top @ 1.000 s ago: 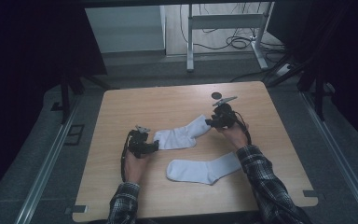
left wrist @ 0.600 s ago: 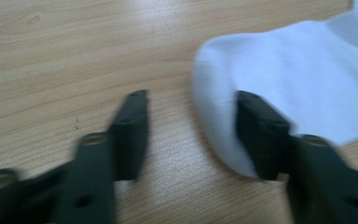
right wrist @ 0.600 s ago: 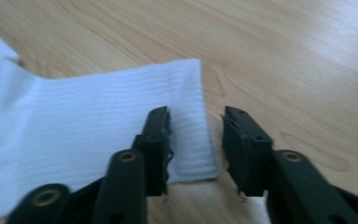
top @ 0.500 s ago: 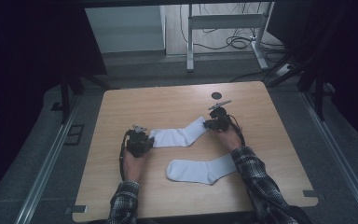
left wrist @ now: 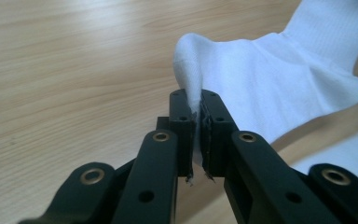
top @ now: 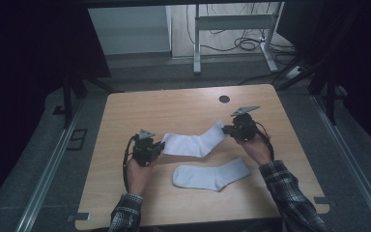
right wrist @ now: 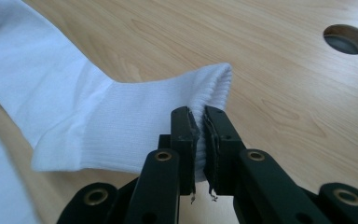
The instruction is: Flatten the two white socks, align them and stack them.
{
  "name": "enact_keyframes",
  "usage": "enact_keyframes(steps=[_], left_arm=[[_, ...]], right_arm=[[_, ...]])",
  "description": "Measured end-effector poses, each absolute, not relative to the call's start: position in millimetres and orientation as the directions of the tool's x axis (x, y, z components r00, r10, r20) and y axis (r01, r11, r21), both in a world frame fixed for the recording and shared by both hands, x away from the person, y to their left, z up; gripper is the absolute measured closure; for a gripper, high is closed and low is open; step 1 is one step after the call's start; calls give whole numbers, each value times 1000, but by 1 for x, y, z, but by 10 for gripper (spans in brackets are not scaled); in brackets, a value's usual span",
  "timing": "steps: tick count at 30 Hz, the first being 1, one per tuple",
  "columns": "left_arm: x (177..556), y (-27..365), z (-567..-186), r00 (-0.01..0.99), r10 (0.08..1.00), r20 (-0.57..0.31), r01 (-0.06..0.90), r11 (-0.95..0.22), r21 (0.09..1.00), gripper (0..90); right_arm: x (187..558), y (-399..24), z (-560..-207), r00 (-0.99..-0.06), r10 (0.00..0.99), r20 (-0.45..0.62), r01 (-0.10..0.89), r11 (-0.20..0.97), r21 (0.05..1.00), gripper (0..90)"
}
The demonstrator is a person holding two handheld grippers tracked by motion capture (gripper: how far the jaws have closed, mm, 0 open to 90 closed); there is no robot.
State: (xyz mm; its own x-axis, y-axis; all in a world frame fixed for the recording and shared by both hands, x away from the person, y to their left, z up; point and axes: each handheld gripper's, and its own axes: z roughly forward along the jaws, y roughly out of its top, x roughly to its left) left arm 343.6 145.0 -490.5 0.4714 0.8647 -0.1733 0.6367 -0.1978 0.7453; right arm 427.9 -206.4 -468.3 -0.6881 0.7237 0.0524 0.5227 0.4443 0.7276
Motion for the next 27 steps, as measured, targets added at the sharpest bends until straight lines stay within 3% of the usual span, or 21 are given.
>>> enact_keyframes(steps=[15,23,25,27], left_arm=[[281,118,-483,596,790,-144,588,-307,748,841],[275,105,-511,602,787,-139,629,-359,690,830],[277,101,-519,590,799,-114,644,-381,663,778],[277,101,-522,577,812,-88,644,-387,660,643]], right_arm=[[347,-253,-454,-700,709,85,533,440,722,814],[328,-263,-492,-689,716,117,595,465,656,803],[327,-266,-501,-677,728,109,608,470,640,768],[328,-270,-506,-673,731,116,624,477,619,703]])
